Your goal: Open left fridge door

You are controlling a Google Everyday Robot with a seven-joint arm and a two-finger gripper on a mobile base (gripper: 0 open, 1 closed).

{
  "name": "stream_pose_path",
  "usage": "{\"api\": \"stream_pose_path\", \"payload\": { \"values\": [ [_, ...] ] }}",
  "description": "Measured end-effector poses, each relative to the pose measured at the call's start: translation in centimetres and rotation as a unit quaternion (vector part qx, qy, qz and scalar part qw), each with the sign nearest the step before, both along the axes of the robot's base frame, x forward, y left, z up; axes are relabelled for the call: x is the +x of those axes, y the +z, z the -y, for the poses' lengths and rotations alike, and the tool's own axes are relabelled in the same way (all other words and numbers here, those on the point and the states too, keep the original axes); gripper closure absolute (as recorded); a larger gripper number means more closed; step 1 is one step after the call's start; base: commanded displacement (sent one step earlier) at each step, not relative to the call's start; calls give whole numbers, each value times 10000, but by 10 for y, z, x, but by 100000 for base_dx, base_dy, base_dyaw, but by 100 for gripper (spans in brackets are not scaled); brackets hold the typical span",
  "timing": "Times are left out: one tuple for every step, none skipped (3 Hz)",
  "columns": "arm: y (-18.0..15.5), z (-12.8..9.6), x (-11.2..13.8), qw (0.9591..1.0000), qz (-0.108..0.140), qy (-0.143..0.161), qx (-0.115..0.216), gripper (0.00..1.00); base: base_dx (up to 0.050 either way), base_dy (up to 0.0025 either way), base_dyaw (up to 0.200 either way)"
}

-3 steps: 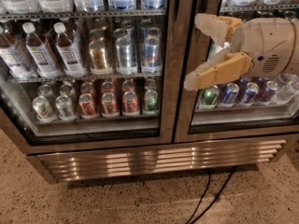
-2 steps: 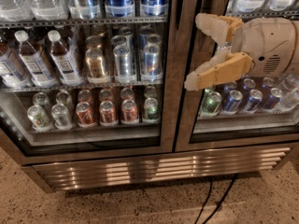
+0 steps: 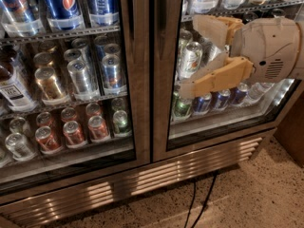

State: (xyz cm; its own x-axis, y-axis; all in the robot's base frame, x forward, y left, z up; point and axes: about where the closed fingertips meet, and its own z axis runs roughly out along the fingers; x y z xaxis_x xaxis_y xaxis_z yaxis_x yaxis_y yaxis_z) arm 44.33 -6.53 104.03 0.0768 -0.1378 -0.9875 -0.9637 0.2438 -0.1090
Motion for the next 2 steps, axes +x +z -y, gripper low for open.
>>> {"api": "stream_pose_path", "payload": {
  "values": [
    [0,0,0,10000,0,0,0,0,-2,4,19164],
    [0,0,0,10000,0,0,0,0,0,0,0]
  ]
}}
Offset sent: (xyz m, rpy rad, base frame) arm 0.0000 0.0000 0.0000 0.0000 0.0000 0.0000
